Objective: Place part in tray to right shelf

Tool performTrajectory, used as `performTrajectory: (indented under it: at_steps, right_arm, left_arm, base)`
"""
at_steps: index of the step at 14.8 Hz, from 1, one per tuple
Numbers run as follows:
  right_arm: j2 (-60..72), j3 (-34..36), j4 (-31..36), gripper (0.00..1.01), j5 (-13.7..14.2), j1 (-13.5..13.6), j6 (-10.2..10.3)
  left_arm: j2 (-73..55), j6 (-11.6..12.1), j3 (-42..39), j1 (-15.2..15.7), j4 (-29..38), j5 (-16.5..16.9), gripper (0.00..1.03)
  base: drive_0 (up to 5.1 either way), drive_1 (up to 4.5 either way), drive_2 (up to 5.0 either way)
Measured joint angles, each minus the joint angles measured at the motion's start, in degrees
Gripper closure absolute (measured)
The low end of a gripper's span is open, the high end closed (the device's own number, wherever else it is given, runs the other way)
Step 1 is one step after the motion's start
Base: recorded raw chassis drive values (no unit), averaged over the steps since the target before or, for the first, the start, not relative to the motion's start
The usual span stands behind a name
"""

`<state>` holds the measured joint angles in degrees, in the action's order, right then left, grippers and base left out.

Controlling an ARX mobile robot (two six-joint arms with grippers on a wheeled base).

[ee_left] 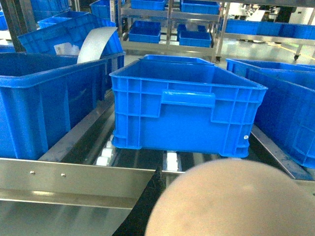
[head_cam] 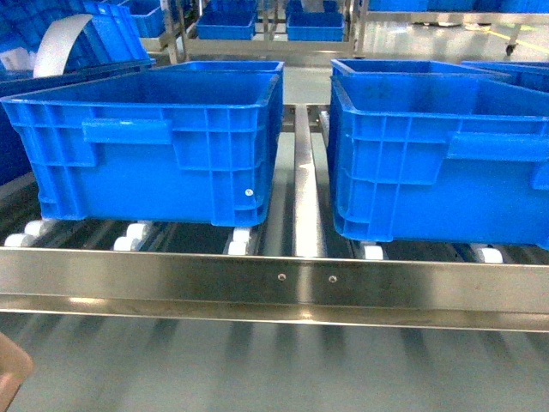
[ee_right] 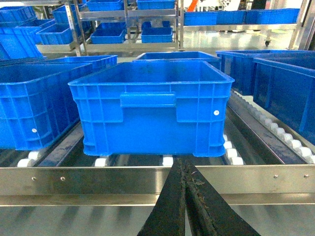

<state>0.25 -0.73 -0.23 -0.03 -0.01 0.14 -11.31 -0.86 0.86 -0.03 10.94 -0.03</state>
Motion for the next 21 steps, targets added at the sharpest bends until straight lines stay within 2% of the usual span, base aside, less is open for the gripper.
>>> performTrajectory:
  at_steps: [2, 3, 4, 9, 10, 12, 14, 16, 18, 19, 21]
  right_arm:
    - [0.00, 0.00, 0.00, 0.99, 0.00, 0.00, 0.00]
    - [0.00, 0.00, -0.09, 0.99, 0.02, 0.00, 0.00]
    - [0.00, 0.00, 0.07, 0.99, 0.00, 0.00, 0.00]
    - [0.00, 0.00, 0.00, 0.99, 0.02, 0.00, 0.00]
    - [0.00, 0.00, 0.00, 0.95, 0.02, 0.00, -0.02]
    - [0.00, 0.00, 0.00, 0.76, 0.02, 0.00, -0.02]
    - [0.00, 0.00, 0.00, 0.54, 0.02, 0.00, -0.02]
    - [0.00, 0.00, 0.00, 0.27, 0.02, 0.00, -0.02]
    - [0.00, 0.00, 0.00, 0.07, 0.02, 0.00, -0.02]
    - [0.00, 0.00, 0.00, 0.01, 0.02, 0.00, 0.02]
    - [0.00, 0.00, 0.00, 0.03, 0.02, 0.00, 0.00]
  left_arm:
    - [1.97, 0.00, 0.00, 0.00, -2.12, 0.00, 0.91]
    - [8.70, -0.04, 0.02, 0.00, -11.74, 0.04, 0.91]
    - [10.75, 0.02, 0.04, 0.00, -10.29, 0.00, 0.91]
    - [10.80, 0.02, 0.04, 0.00, -11.52, 0.02, 0.91]
    - [10.80, 0.02, 0.04, 0.00, -11.41, 0.00, 0.91]
    - [10.80, 0.04, 0.04, 0.00, -11.43, 0.00, 0.91]
    - [10.80, 0.02, 0.04, 0.00, -11.43, 0.00, 0.91]
    - [10.80, 0.02, 0.04, 0.00, -11.43, 0.00, 0.91]
    - [10.80, 0.02, 0.04, 0.00, -11.43, 0.00, 0.91]
    - [10.80, 0.02, 0.04, 0.00, -11.43, 0.00, 0.91]
    - [10.80, 0.02, 0.04, 0.00, -11.43, 0.00, 0.91]
  base:
    - [0.0, 0.00, 0.0]
    - [0.0, 0.00, 0.0]
    - [0.0, 0.00, 0.0]
    - [0.0, 0.00, 0.0]
    - [0.0, 0.00, 0.0]
    - [0.0, 0.00, 0.0]
    - [0.0, 0.00, 0.0]
    - [0.0, 0.00, 0.0]
    - [0.0, 0.00, 0.0]
    - [0.0, 0.00, 0.0]
    - [0.0, 0.00, 0.0]
